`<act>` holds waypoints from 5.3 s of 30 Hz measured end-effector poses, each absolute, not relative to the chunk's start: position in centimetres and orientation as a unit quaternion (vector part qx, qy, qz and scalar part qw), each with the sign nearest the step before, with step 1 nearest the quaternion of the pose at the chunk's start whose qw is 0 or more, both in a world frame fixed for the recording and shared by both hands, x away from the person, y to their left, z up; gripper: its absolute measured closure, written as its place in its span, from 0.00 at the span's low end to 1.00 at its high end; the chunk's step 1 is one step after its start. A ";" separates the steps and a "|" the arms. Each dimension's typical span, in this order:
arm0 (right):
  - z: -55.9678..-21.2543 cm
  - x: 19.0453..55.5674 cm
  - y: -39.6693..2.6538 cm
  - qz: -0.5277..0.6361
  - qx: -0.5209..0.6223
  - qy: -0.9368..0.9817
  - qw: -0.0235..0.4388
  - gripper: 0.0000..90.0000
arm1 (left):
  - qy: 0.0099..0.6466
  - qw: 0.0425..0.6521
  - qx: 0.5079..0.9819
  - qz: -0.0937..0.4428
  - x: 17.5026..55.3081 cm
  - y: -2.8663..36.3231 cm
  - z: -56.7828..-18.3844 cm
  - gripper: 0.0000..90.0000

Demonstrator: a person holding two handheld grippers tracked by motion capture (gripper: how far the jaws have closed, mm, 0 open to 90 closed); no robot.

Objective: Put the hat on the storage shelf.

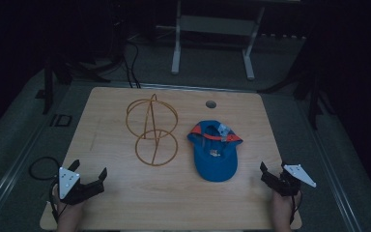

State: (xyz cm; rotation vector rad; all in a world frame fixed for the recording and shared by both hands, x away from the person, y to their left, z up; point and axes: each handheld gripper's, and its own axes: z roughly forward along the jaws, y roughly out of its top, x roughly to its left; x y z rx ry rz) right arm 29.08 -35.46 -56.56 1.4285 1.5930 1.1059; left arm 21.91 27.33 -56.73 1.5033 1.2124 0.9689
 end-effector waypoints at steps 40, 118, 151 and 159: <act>-47.9 34.4 -31.6 0.440 0.457 0.738 0.230 0.15 | 0.454 0.498 0.671 0.310 22.2 24.4 -56.1 0.05; -55.1 47.1 -20.7 0.298 0.393 0.852 0.176 0.91 | 0.425 0.480 0.710 0.292 22.2 23.9 -56.1 0.08; -45.5 40.9 -24.0 0.385 0.363 0.810 0.254 0.95 | 0.440 0.473 0.709 0.283 22.7 23.3 -55.2 0.10; -42.1 37.6 -24.7 0.421 0.335 0.801 0.264 0.95 | 0.425 0.489 0.713 0.268 22.9 22.1 -52.5 0.10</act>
